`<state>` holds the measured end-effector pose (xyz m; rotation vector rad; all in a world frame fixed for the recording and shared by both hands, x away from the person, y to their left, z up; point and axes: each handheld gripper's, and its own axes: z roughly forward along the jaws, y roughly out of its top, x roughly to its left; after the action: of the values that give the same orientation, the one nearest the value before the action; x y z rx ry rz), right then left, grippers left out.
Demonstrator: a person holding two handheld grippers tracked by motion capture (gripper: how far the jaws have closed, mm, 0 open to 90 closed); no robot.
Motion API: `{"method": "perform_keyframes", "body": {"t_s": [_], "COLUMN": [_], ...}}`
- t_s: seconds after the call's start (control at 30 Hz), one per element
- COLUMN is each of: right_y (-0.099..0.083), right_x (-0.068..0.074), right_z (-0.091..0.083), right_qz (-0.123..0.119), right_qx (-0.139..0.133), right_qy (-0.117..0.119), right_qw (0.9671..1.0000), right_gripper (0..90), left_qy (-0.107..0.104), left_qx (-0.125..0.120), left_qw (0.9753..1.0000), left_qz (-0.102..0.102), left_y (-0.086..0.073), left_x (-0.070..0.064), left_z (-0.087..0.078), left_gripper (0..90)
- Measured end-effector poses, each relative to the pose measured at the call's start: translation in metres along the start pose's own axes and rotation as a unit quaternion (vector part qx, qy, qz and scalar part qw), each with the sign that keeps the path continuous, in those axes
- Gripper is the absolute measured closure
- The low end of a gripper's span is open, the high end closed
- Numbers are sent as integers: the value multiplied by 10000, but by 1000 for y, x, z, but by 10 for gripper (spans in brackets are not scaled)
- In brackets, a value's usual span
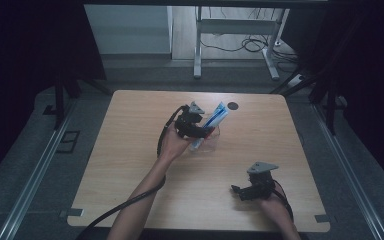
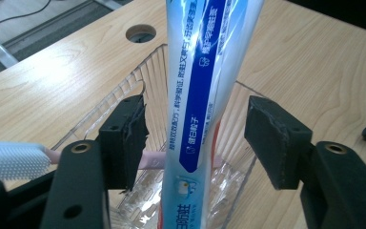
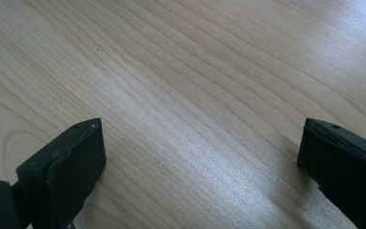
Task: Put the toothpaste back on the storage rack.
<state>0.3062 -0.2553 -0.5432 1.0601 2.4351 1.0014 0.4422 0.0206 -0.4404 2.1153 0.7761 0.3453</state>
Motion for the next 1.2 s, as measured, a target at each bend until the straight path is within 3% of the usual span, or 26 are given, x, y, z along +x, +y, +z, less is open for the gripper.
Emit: {"method": "perform_keyframes", "body": {"t_s": [0.23,0.5,0.8,1.2], "right_y": [0,0,0,0], "right_x": [0,0,0,0], "right_z": [0,0,0,0], "right_qz": [0,-6,-11,-3], "right_qx": [0,0,1,-1], "right_qy": [0,4,0,-2], "right_qw": [10000,10000,10000,10000], "right_gripper": [18,18,18,18], "left_qy": [-130,-239,-370,-380], "left_qx": [11,-45,-231,-163], "left_qw": [9999,9995,9977,9981], "left_qz": [-96,-222,-510,-448], "left_y": [0,-1,-8,-17], "left_x": [-2,-1,3,1], "left_z": [-6,-15,-31,-47], "left_gripper": [253,199,159,137]}}
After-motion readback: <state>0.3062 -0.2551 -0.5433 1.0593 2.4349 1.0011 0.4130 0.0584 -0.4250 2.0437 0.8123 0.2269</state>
